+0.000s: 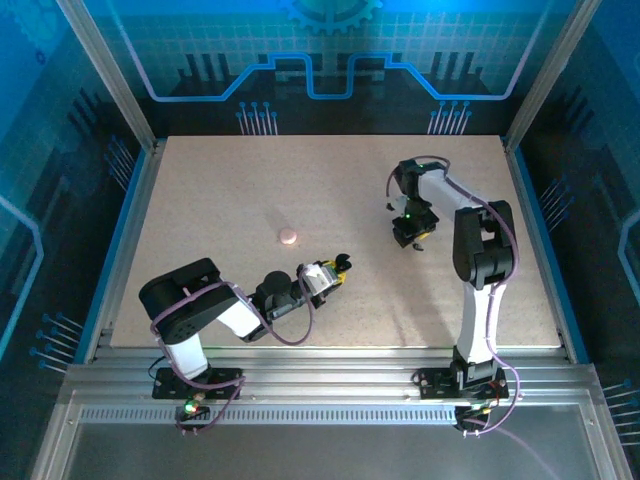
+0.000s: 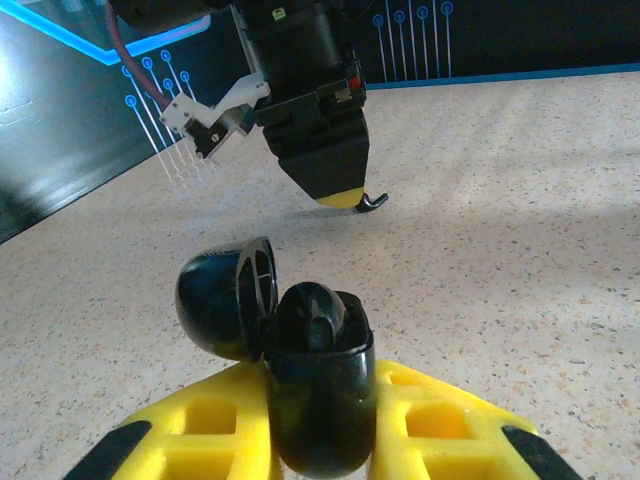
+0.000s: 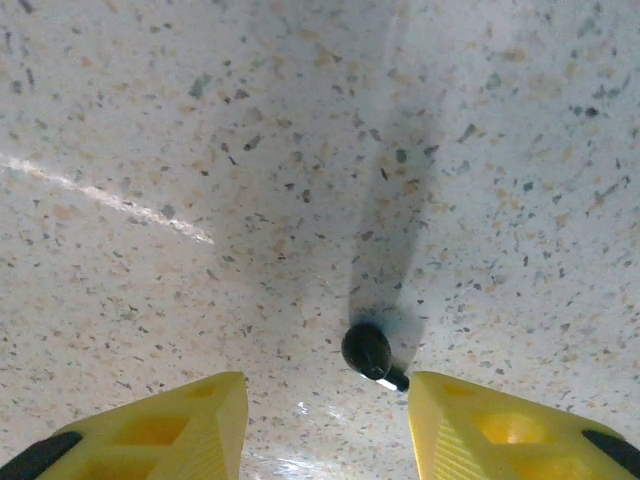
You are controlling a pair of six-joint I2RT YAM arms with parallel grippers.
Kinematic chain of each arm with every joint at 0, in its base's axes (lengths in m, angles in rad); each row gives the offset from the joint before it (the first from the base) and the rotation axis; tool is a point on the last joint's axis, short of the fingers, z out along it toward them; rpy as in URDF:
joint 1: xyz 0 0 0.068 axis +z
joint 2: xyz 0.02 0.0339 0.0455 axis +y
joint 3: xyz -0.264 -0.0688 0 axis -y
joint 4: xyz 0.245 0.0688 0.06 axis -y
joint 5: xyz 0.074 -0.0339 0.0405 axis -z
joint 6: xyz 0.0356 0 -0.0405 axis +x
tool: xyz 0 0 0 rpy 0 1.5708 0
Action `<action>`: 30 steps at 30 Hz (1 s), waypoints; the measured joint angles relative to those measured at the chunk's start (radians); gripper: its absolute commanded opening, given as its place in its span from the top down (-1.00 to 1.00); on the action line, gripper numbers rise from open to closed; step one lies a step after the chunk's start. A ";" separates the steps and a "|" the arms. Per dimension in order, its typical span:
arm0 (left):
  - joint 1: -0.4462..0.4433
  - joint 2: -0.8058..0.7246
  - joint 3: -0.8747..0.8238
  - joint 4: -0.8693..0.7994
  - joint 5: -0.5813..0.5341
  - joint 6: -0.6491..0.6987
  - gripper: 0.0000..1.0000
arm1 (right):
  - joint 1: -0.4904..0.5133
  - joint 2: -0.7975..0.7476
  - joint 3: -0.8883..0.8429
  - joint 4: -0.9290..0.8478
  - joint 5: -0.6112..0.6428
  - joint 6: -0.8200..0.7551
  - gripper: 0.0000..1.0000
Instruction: Insert the wireless bluetooth earbuds into the charging case
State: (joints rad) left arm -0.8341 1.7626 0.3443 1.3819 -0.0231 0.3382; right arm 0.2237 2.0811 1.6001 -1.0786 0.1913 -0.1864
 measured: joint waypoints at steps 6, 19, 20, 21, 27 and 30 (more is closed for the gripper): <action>0.000 0.000 0.000 0.000 0.000 0.002 0.75 | 0.000 0.045 0.010 -0.023 0.037 -0.021 0.07; 0.000 0.000 0.000 0.000 0.000 0.001 0.75 | -0.010 0.048 0.010 -0.010 0.068 0.003 0.11; 0.000 0.000 0.000 0.000 0.000 0.001 0.75 | -0.015 0.048 0.010 -0.004 0.064 0.008 0.11; 0.000 0.000 0.000 0.000 0.000 0.001 0.75 | -0.022 0.048 0.010 0.003 0.062 0.014 0.11; 0.000 0.000 0.001 0.000 0.000 0.001 0.75 | -0.067 0.048 0.010 0.025 0.042 0.045 0.11; 0.000 0.000 0.004 0.000 0.000 0.001 0.75 | -0.087 0.045 0.006 0.036 0.024 0.057 0.10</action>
State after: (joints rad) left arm -0.8337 1.7626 0.3481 1.3819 -0.0227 0.3393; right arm 0.1364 2.1262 1.6066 -1.0424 0.2153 -0.1291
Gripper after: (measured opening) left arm 0.200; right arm 0.444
